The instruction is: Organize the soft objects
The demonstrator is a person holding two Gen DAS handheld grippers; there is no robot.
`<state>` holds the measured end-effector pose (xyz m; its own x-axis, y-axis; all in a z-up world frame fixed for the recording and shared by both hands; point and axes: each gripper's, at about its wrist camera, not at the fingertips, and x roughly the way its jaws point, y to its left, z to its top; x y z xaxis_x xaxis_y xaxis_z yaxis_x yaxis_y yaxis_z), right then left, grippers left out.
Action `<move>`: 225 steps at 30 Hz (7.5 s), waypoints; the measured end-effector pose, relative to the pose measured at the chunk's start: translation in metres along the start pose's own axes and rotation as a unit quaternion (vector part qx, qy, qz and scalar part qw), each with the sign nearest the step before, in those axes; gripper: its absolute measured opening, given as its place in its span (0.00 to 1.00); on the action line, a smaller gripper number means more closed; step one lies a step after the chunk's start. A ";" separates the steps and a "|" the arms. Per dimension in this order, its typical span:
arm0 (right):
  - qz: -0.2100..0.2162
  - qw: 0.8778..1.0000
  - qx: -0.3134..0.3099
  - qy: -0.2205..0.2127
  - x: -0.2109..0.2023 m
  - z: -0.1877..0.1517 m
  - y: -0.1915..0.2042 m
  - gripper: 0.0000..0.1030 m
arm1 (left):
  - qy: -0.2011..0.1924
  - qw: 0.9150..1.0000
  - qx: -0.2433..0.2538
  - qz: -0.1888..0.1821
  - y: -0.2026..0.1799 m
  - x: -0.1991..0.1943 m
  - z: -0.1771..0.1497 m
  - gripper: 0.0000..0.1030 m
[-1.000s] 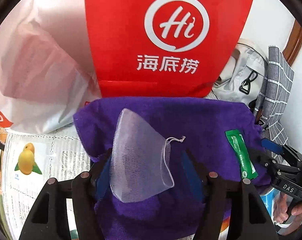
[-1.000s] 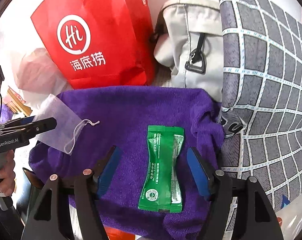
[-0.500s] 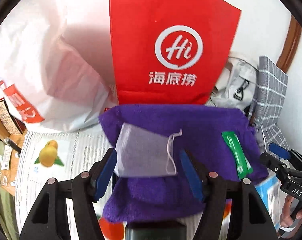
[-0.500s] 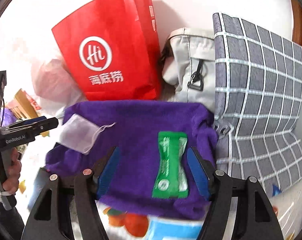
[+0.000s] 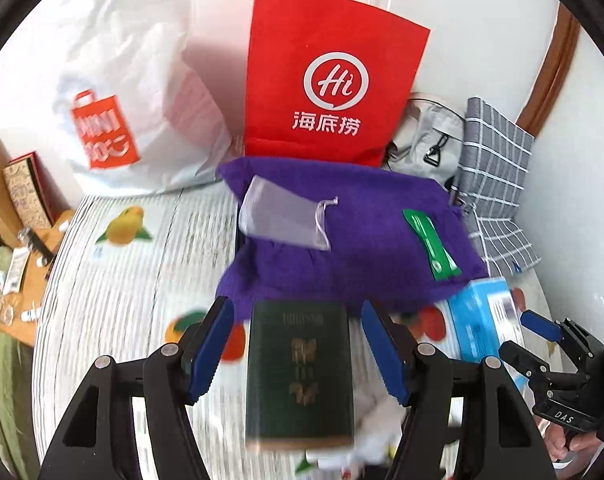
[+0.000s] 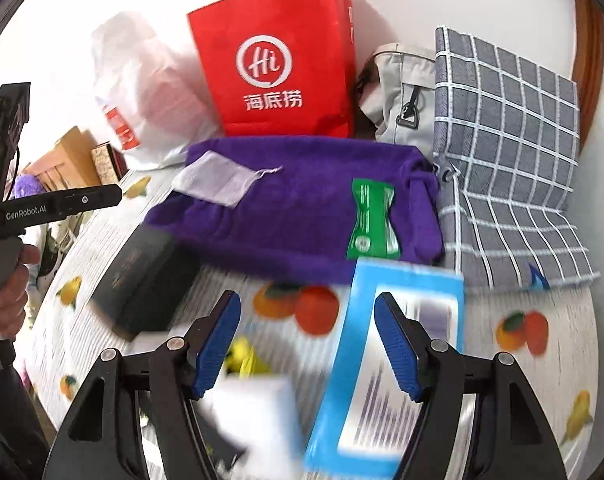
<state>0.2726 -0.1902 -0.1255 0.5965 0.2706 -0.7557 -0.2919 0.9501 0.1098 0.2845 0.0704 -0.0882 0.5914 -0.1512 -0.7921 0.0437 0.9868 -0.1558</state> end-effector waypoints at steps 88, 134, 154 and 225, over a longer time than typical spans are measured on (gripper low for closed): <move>0.022 0.989 -0.140 0.038 0.016 -0.141 0.127 0.35 | 0.059 0.998 -0.026 -0.002 0.034 -0.023 -0.212 0.54; -0.035 0.996 0.043 0.066 -0.046 -0.190 -0.031 0.03 | 0.026 0.999 -0.021 0.016 -0.012 -0.068 -0.179 0.53; -0.027 0.999 0.002 -0.034 -0.093 -0.078 -0.017 0.03 | -0.007 1.000 -0.015 -0.006 -0.028 -0.067 -0.097 0.53; 0.055 0.993 0.034 0.102 0.171 0.105 -0.045 0.04 | 0.125 0.991 -0.036 -0.025 -0.016 0.169 0.063 0.55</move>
<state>0.4665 -0.1705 -0.1919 0.3974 0.3426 -0.8513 -0.2916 0.9268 0.2368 0.4346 0.0322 -0.1825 0.3717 -0.2181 -0.9024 0.0042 0.9724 -0.2332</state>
